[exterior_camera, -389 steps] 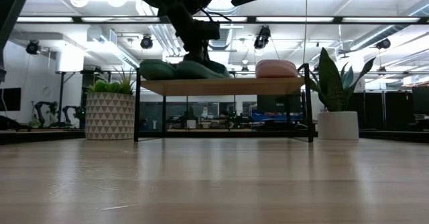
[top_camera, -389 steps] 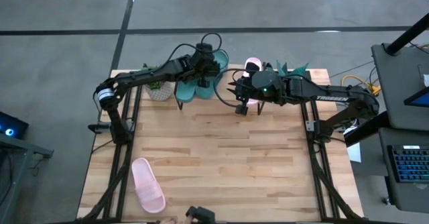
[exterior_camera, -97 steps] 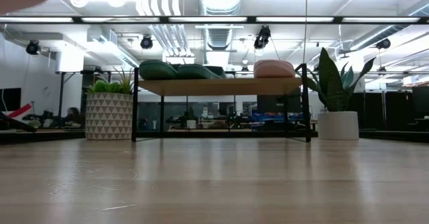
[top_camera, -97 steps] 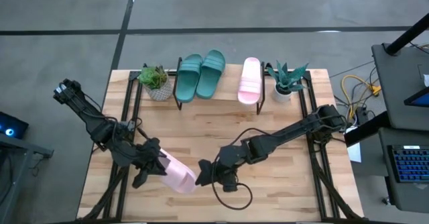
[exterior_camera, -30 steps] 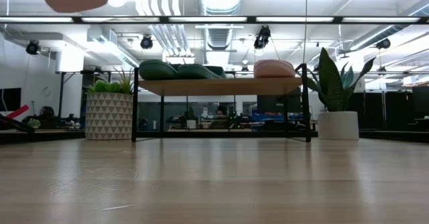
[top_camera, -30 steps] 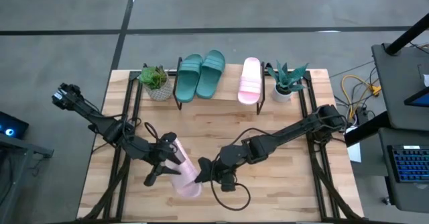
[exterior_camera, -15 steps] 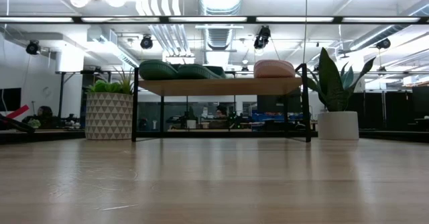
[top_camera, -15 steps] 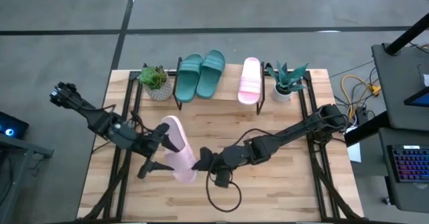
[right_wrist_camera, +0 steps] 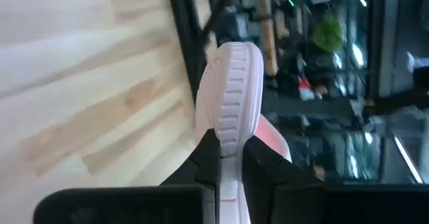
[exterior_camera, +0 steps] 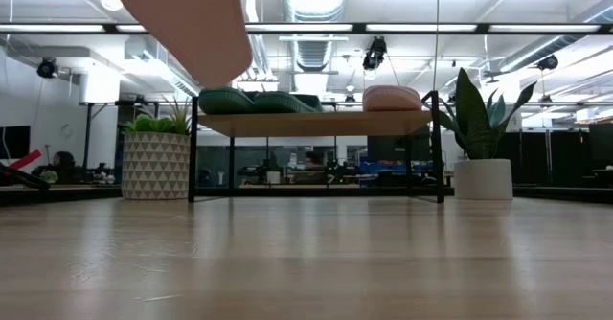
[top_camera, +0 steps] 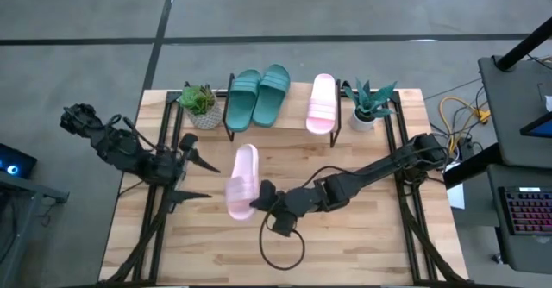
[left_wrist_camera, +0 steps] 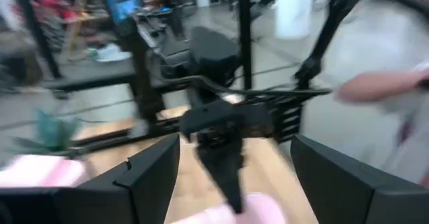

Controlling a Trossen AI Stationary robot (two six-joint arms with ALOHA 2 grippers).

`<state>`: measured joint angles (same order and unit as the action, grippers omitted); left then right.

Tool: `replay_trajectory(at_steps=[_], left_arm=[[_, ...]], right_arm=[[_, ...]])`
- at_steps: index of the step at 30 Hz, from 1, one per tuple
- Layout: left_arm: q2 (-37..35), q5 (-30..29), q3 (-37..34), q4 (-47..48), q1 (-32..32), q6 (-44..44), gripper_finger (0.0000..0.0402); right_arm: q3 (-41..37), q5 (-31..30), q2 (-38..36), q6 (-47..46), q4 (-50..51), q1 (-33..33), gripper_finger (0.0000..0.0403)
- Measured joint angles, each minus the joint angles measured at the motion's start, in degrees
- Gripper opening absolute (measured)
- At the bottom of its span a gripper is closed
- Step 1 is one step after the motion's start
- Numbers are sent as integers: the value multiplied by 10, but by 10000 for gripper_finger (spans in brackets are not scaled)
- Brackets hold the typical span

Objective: Pick and place slides into the shelf
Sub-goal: Put the pink slide on the shelf

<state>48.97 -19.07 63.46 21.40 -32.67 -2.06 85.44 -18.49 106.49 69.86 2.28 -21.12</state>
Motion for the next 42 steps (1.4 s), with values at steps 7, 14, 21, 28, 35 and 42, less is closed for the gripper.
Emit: replay_trajectory(at_steps=[7,14,21,28,35,42], left_arm=[[39,-185,-1,6,1,-162,269],[104,-222,29,1,0,-211,269],[163,-245,70,20,0,-216,269],[218,-353,111,24,1,-276,269],[263,-372,167,25,5,-288,269],[285,-386,185,58,11,-285,261]], right_arm=[[0,-169,-4,22,-86,5,25],[-1,-199,-57,11,-86,16,25],[-26,-206,-129,-25,-79,22,25],[-43,-208,-152,-52,-67,23,24],[-47,-208,-145,-65,-70,24,24],[-47,-222,-150,-61,-69,24,24]])
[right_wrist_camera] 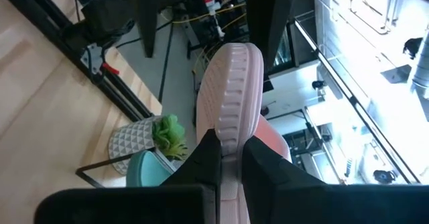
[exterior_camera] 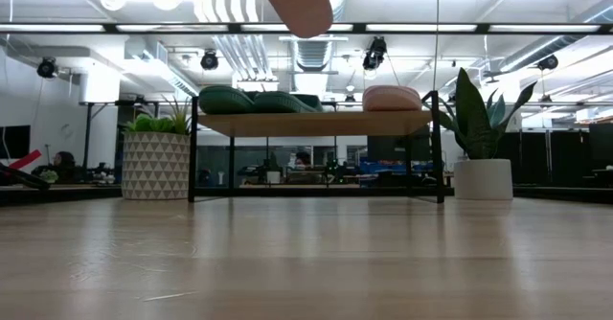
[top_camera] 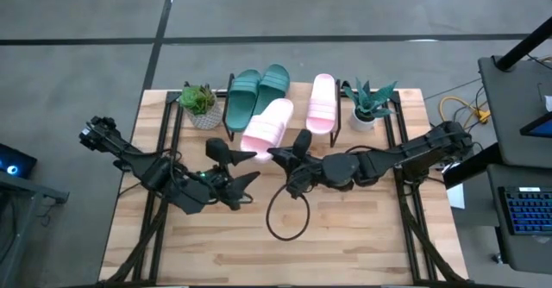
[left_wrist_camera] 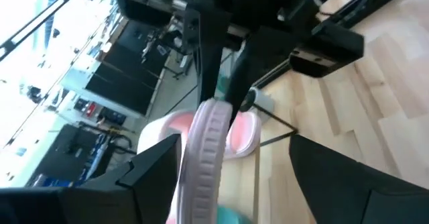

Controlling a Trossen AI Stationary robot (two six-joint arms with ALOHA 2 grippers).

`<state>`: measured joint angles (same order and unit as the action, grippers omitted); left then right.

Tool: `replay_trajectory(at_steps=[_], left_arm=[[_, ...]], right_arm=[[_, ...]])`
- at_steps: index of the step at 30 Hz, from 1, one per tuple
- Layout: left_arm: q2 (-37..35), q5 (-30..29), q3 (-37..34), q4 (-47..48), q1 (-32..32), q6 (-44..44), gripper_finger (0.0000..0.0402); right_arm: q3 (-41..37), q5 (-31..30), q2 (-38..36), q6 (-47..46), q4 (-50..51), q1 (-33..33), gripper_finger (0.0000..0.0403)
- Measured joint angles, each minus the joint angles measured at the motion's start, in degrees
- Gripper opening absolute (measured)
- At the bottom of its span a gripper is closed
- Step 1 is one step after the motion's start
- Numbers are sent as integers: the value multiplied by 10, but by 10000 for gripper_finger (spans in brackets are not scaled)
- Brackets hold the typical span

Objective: Pick and place slides into the shelf
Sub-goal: Put the pink slide on the shelf

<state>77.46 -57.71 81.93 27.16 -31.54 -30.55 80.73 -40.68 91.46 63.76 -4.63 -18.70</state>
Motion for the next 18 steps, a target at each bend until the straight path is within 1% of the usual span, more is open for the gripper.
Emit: replay_trajectory(at_steps=[5,11,15,18], left_arm=[[12,-63,0,3,6,-17,228],[12,-73,-1,1,19,-28,177],[20,-73,-6,1,36,-31,123],[29,-71,-6,-2,41,-46,65]], right_arm=[[-1,0,0,2,6,0,24],[0,0,0,-5,14,0,24],[2,-1,0,-3,13,-1,24],[2,-3,-2,-3,14,-1,24]])
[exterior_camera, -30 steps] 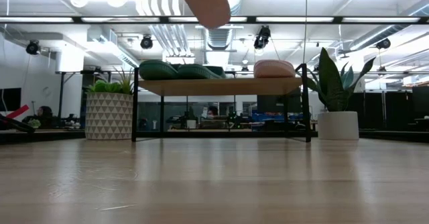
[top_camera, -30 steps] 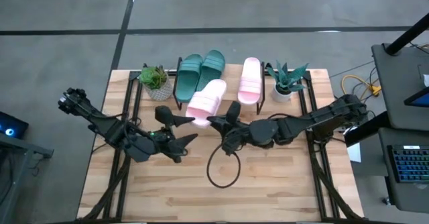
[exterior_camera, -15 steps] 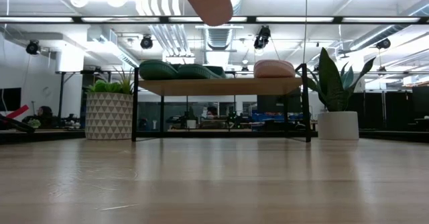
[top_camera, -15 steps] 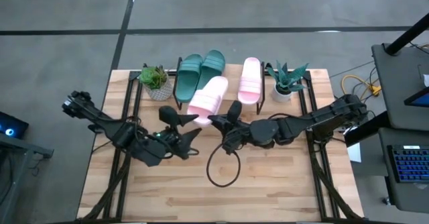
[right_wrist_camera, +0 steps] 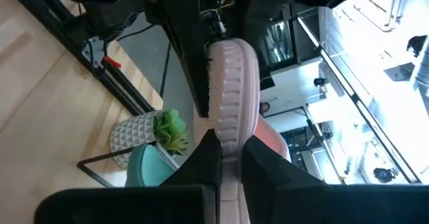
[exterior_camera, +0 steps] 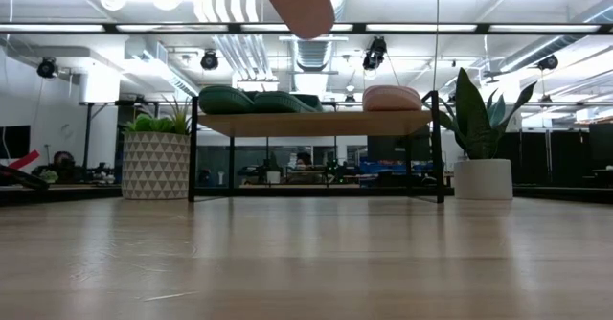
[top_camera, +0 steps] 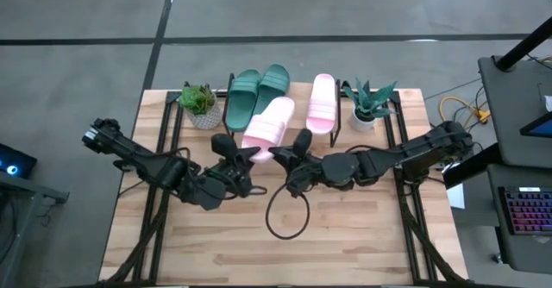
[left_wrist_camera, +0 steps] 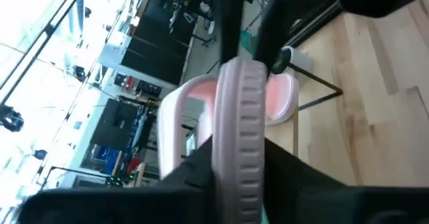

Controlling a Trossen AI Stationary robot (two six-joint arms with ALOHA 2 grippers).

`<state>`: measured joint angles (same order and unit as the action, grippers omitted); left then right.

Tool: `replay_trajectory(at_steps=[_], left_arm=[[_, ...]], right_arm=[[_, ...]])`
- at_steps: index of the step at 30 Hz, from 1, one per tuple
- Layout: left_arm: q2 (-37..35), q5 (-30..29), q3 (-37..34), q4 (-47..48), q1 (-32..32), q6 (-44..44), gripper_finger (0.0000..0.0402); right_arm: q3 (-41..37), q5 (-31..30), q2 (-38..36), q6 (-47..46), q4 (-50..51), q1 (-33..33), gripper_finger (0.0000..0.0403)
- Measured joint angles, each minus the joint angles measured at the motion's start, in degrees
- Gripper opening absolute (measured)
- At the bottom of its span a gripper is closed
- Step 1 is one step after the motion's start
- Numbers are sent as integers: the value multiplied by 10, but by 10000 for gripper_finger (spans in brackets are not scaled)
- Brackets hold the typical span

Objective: Pick and place slides into the shelf
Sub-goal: Put the pink slide on the shelf

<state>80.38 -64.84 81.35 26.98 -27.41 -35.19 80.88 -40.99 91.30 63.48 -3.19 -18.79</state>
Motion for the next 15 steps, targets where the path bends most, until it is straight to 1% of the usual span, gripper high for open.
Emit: replay_trajectory(at_steps=[2,3,7,10,13,15], left_arm=[[8,-4,0,-21,3,-31,25],[12,-8,0,-34,4,-43,17],[25,-15,2,-60,10,-77,16],[23,-2,0,-73,18,-89,16],[17,14,-2,-76,28,-88,15],[14,12,-2,-80,35,-90,15]], right_arm=[[0,-5,-2,3,0,-1,24],[0,-11,-3,3,1,-1,24],[-1,-23,-6,-20,4,-1,27],[2,-34,-16,-53,28,-1,63],[3,-35,-39,-111,66,-1,109],[3,-35,-59,-149,92,-4,133]])
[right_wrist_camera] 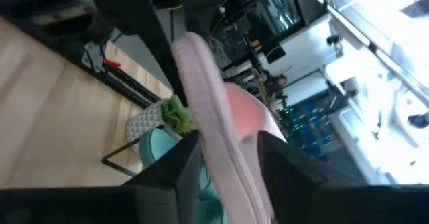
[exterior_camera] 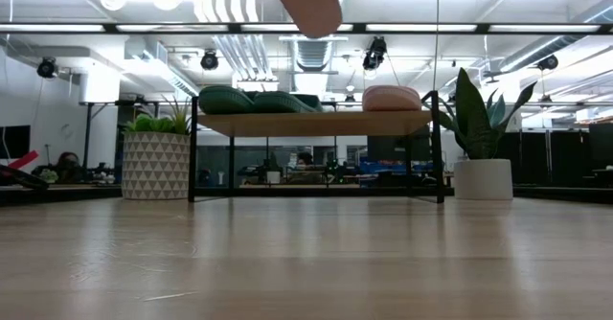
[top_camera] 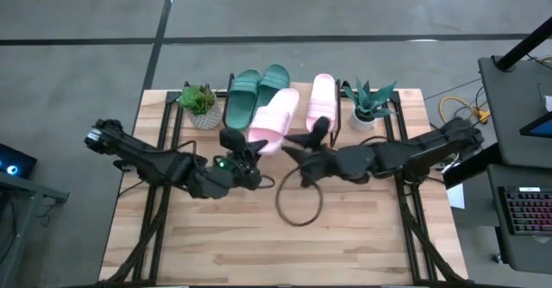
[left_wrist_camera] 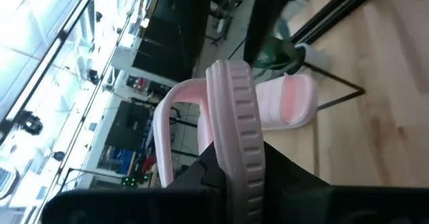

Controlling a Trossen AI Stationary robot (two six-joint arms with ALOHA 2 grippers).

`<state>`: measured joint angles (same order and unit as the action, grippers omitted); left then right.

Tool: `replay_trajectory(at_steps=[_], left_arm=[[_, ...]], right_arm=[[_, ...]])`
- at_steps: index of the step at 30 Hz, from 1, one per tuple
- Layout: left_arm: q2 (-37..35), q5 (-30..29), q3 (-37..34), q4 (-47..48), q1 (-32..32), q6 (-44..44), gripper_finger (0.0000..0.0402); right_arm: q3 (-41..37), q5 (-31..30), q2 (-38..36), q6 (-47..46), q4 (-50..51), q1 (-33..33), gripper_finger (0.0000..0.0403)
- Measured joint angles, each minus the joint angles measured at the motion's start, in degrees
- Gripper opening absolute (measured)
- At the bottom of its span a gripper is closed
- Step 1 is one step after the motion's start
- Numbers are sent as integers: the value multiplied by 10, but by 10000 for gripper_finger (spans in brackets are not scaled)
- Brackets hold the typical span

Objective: Pick and place slides into the shelf
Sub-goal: Put the pink slide on the shelf

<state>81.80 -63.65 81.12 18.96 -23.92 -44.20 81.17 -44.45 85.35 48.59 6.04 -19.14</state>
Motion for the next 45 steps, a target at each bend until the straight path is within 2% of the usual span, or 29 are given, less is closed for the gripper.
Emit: replay_trajectory(at_steps=[5,12,16,19,27,45], left_arm=[[-2,2,-3,-28,26,-46,15],[16,122,-31,-85,78,-88,14],[47,118,-47,-148,109,-153,14],[74,104,-50,-153,125,-180,14],[112,107,-50,-155,156,-183,14],[175,106,-57,-124,160,-147,13]], right_arm=[[1,-2,-69,-84,60,-6,164],[-6,4,-165,-191,149,-12,170],[-23,31,-207,-225,168,-12,170],[-37,39,-228,-231,176,-12,171],[-80,39,-254,-231,177,-12,171],[-97,39,-257,-231,177,-12,171]])
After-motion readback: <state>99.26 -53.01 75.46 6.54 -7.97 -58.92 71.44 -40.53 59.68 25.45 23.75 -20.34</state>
